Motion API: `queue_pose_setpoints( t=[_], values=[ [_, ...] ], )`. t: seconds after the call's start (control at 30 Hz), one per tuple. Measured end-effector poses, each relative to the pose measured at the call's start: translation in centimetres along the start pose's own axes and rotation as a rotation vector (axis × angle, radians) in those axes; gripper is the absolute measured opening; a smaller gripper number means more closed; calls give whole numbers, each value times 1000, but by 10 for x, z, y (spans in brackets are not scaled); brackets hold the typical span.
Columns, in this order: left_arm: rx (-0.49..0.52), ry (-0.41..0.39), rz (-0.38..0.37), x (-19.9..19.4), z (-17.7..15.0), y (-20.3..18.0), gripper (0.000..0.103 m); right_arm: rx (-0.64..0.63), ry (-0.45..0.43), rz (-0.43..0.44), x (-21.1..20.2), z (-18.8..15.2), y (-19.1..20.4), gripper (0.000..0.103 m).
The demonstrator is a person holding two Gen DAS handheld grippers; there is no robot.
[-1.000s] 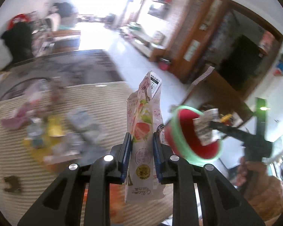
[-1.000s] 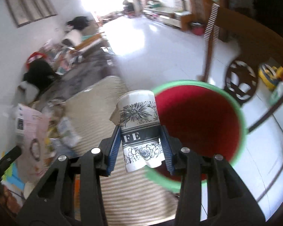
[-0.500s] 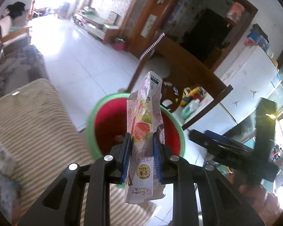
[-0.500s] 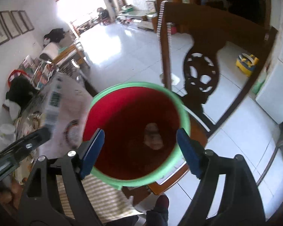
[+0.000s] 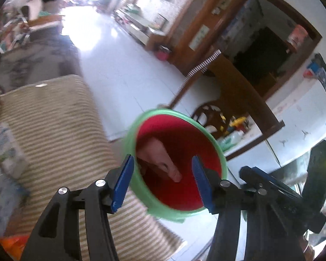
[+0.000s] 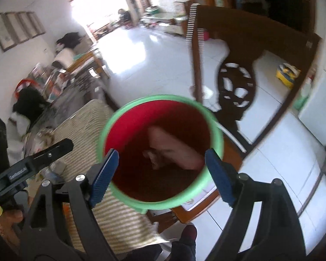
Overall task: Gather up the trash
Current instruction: 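Drop the paper cup into the red bucket with the right tool while the left tool drops the wrapper, then grasp the toothpaste box with the left tool while the right tool grasps the orange chip bag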
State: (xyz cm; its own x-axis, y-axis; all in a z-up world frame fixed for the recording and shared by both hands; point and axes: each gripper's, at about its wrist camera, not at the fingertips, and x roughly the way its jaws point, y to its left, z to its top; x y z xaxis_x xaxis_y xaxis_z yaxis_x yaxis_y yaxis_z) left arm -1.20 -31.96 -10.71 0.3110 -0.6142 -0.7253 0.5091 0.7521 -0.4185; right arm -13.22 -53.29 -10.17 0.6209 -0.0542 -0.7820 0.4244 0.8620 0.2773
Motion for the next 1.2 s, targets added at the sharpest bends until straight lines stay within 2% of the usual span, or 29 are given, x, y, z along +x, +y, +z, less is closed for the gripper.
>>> queue_pose_setpoints(
  t=[0.13, 0.23, 0.43, 0.53, 0.6, 0.77, 0.87, 0.97, 1.0, 1.03, 1.07, 1.13, 1.2],
  values=[
    [-59, -65, 104, -44, -12, 36, 56, -111, 67, 89, 23, -8, 53, 83],
    [-141, -105, 184, -78, -26, 75, 56, -200, 142, 167, 41, -22, 97, 86],
    [-232, -148, 346, -131, -57, 143, 56, -354, 337, 314, 73, -76, 185, 89],
    [-261, -141, 390, -153, -72, 181, 56, -382, 432, 362, 84, -106, 219, 89],
    [-264, -130, 398, -161, -80, 198, 55, -378, 501, 378, 95, -124, 239, 90],
    [-282, -105, 364, -173, -91, 236, 54, -323, 585, 360, 115, -154, 266, 90],
    [-205, -79, 334, -172, -92, 238, 50, -273, 626, 333, 128, -167, 275, 90],
    [-115, -47, 290, -169, -89, 238, 48, -250, 603, 321, 132, -174, 283, 90],
    [-85, -34, 268, -167, -88, 237, 47, -249, 585, 314, 131, -174, 285, 80],
    [-64, -24, 253, -166, -88, 234, 47, -238, 565, 306, 129, -172, 283, 57],
    [-41, -10, 235, -164, -87, 233, 46, -214, 553, 305, 127, -171, 281, 55],
    [7, 24, 197, -156, -86, 231, 45, -163, 507, 305, 120, -164, 272, 39],
    [55, 71, 157, -145, -84, 228, 43, -132, 448, 286, 109, -155, 263, 32]
  ],
)
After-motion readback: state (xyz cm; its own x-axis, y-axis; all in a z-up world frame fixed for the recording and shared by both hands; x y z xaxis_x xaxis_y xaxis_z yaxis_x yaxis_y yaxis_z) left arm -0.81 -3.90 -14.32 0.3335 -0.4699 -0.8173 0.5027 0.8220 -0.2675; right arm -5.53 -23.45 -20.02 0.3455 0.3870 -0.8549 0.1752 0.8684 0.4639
